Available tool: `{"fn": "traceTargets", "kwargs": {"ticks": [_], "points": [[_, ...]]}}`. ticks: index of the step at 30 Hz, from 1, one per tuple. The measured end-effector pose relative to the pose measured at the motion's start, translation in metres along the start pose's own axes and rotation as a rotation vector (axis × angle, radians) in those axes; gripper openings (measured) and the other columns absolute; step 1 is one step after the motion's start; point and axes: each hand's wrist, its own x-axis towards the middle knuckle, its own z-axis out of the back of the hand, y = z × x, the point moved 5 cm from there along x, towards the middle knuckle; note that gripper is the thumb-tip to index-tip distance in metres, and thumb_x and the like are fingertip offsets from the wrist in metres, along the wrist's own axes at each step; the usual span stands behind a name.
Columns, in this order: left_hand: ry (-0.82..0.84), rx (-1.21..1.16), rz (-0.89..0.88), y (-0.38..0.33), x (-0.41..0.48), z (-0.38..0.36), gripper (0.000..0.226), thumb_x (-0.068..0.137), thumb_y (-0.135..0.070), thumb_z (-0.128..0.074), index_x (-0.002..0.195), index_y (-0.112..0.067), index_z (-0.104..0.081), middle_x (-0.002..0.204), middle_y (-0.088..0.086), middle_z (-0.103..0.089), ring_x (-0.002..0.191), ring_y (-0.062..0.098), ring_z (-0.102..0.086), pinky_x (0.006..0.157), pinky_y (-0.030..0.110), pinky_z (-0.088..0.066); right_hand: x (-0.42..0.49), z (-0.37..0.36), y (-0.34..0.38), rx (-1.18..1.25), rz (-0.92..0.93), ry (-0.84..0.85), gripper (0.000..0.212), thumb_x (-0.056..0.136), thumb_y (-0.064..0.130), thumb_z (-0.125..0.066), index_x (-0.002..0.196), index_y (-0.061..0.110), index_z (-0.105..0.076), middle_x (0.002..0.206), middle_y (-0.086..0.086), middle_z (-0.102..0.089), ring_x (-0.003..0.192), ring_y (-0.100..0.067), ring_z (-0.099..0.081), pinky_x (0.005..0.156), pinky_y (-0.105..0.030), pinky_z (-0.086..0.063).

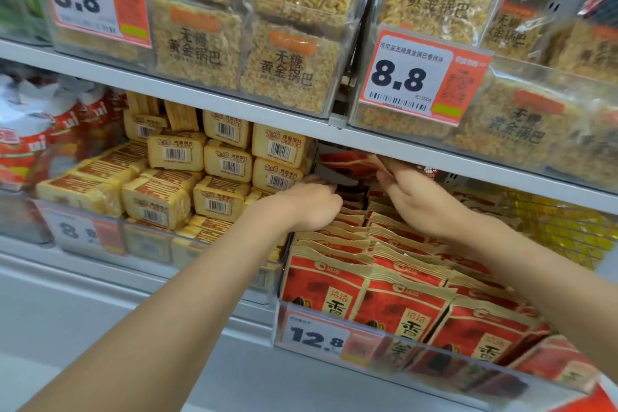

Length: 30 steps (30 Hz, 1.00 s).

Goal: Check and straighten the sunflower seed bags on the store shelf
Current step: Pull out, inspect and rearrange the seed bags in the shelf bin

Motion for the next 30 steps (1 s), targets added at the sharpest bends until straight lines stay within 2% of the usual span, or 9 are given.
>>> {"fn": "traceTargets", "kwargs": {"ticks": [3,8,13,17,20,22,25,28,30], "points": [[-0.001,0.002,-0.015,0.000,0.002,-0.001,0.053,0.104,-0.026,-0.022,0.156,-0.014,-0.022,0.165,0.004,-0.013,0.152,0.019,-0.006,0.123,0.042,-0.010,0.008,0.000,-0.007,-0.009,-0.067,0.001,0.037,0.106,0.022,-0.036,0.142,0.018,-0.039,0.128,0.005,-0.049,0.121,-0.013,-0.045,0.098,-0.018,-0.029],[0.018,0.027,-0.007,0.002,0.002,-0.001,0.055,0.104,-0.029,-0.021,0.157,-0.016,-0.017,0.166,0.003,-0.007,0.152,0.018,0.000,0.123,0.043,-0.008,0.027,-0.002,-0.021,-0.180,-0.197,0.061,0.046,0.106,0.032,-0.030,0.150,0.018,-0.029,0.152,-0.008,-0.039,0.136,-0.030,-0.040,0.111,-0.032,-0.030],[0.030,0.038,-0.028,-0.005,-0.003,0.001,0.053,0.105,-0.027,-0.021,0.156,-0.013,-0.021,0.165,0.003,-0.012,0.152,0.018,-0.002,0.123,0.037,-0.005,0.046,-0.004,-0.012,-0.356,-0.175,0.100,0.033,0.105,0.019,-0.034,0.135,0.011,-0.045,0.133,-0.018,-0.054,0.118,-0.034,-0.052,0.104,-0.041,-0.042],[0.040,0.049,-0.018,-0.006,-0.005,0.001,0.069,0.101,-0.057,-0.023,0.157,-0.017,-0.017,0.166,0.000,-0.010,0.152,0.017,0.001,0.123,0.041,-0.003,0.054,-0.014,-0.008,-0.328,-0.142,0.125,0.043,0.106,0.022,-0.034,0.148,0.017,-0.034,0.151,-0.011,-0.040,0.135,-0.031,-0.040,0.110,-0.035,-0.031],[0.063,0.069,-0.011,-0.006,-0.009,0.001,0.086,0.092,-0.073,-0.020,0.158,-0.017,-0.014,0.166,-0.001,-0.007,0.152,0.017,0.005,0.122,0.042,0.000,0.058,-0.019,-0.013,-0.229,-0.159,0.084,0.046,0.105,0.029,-0.040,0.149,0.020,-0.034,0.152,-0.006,-0.040,0.137,-0.028,-0.040,0.108,-0.033,-0.031],[0.070,0.082,-0.015,-0.007,-0.009,0.001,0.089,0.091,-0.075,-0.022,0.158,-0.017,-0.013,0.166,-0.001,-0.005,0.152,0.017,0.006,0.122,0.042,0.000,0.060,-0.017,-0.019,-0.199,-0.165,0.051,0.046,0.103,0.032,-0.045,0.147,0.020,-0.038,0.149,-0.005,-0.044,0.135,-0.027,-0.042,0.108,-0.032,-0.031],[0.088,0.129,-0.030,-0.007,-0.007,0.000,0.092,0.090,-0.075,-0.028,0.158,-0.017,-0.011,0.166,-0.001,-0.003,0.152,0.018,0.007,0.122,0.041,0.000,0.066,-0.015,-0.024,-0.141,-0.138,0.076,0.036,0.102,0.028,-0.050,0.134,0.013,-0.054,0.130,-0.005,-0.058,0.121,-0.024,-0.053,0.098,-0.027,-0.035],[0.093,0.143,-0.036,-0.005,-0.005,0.000,0.092,0.089,-0.075,-0.029,0.158,-0.017,-0.010,0.166,-0.002,-0.002,0.152,0.017,0.007,0.122,0.040,0.000,0.080,-0.020,-0.027,-0.175,-0.103,0.111,0.025,0.100,0.025,-0.053,0.118,0.009,-0.060,0.107,-0.003,-0.059,0.100,-0.020,-0.052,0.094,-0.033,-0.038],[0.090,0.138,-0.039,-0.006,-0.004,0.000,0.092,0.090,-0.075,-0.029,0.158,-0.017,-0.010,0.166,-0.002,-0.003,0.152,0.017,0.007,0.122,0.040,0.000,0.091,-0.024,-0.031,-0.217,-0.091,0.111,0.021,0.099,0.023,-0.055,0.109,0.006,-0.061,0.100,-0.008,-0.061,0.095,-0.024,-0.054,0.087,-0.033,-0.040]]}}
